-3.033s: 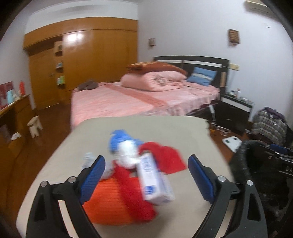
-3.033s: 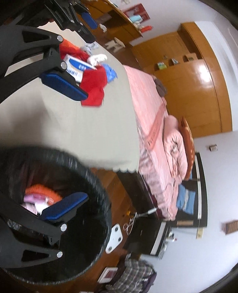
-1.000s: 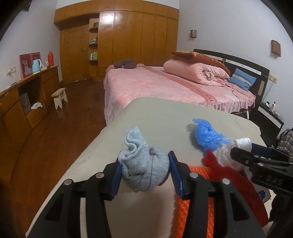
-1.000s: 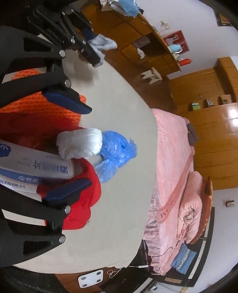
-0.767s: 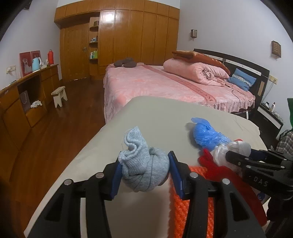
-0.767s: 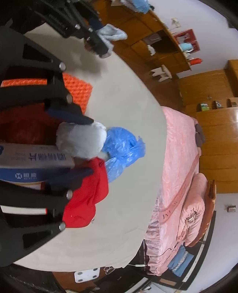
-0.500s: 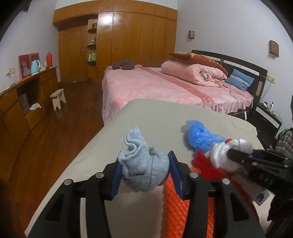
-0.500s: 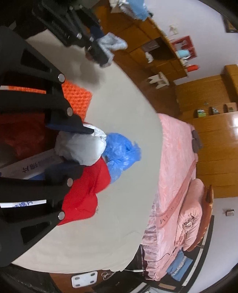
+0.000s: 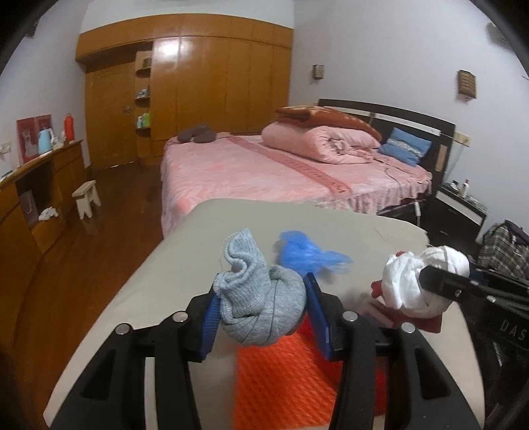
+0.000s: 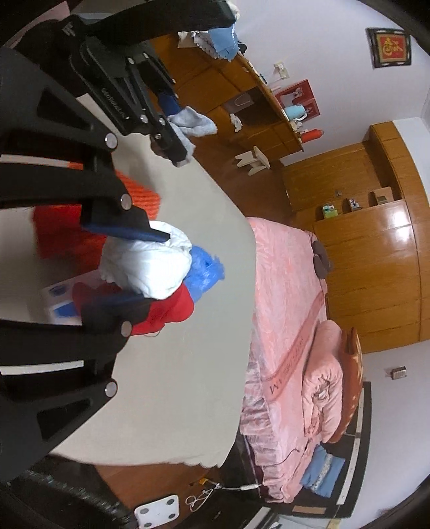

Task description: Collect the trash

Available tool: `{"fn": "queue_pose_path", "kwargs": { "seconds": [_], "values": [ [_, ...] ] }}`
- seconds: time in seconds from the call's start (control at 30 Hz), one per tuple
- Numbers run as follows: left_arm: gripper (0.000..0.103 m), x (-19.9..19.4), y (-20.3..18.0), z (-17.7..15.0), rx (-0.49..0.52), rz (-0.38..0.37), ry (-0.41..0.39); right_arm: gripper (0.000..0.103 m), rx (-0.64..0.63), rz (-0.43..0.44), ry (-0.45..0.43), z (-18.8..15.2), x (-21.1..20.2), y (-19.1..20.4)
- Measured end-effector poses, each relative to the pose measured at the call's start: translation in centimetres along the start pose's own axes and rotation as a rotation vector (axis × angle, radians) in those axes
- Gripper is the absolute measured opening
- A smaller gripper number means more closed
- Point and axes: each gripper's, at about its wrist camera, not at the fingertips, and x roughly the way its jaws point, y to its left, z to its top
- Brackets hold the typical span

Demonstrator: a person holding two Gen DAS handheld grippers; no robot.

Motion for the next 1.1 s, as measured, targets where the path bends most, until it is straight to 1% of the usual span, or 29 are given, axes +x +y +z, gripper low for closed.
{"fn": "queue_pose_path", "kwargs": {
  "seconds": [0.1,0.2,0.37,0.5,0.53,0.6,0.73,0.77,0.8,1.03,1.1],
  "values": [
    [0.047,-0.5,-1.5,-0.5,0.01,-0.03,0.005,0.027,0.01,-0.017,0.014,-1.3,-0.9,-1.1],
    [0.047,-0.3,-3.1,-1.1,0.027,-0.058,0.02,0.027,0.025,-0.053,0.036,-2.6,-1.2,-2.6],
    [0.047,0.1,-5.0,-2.0,0.052,-0.087,0.044,0.028,0.064,-0.099,0.07,-4.4,-0.7,-5.0],
    [0.047,0.4,-5.8,-2.6,0.062,-0.097,0.054,0.032,0.089,-0.124,0.102,-5.9,0.1,-6.3],
    [0.047,0.5,-5.9,-2.7,0.064,-0.096,0.056,0.034,0.09,-0.133,0.106,-6.2,0.2,-6.5],
    [0.047,0.4,-5.9,-2.9,0.065,-0.095,0.058,0.048,0.09,-0.141,0.116,-6.4,0.3,-6.7],
    [0.047,0.5,-5.8,-3.0,0.062,-0.091,0.064,0.065,0.078,-0.172,0.112,-7.0,-0.3,-6.8],
    [0.047,0.4,-5.7,-3.1,0.06,-0.091,0.065,0.07,0.073,-0.182,0.106,-7.1,-0.6,-6.8],
    [0.047,0.4,-5.7,-3.2,0.06,-0.091,0.066,0.072,0.067,-0.191,0.101,-7.2,-0.9,-6.7],
    [0.047,-0.4,-5.8,-4.3,0.081,-0.098,0.073,0.073,0.043,-0.236,0.059,-8.0,-4.0,-6.5],
    [0.047,-0.6,-5.8,-4.6,0.08,-0.099,0.076,0.074,0.042,-0.233,0.052,-8.3,-4.9,-6.3]
  ]
}}
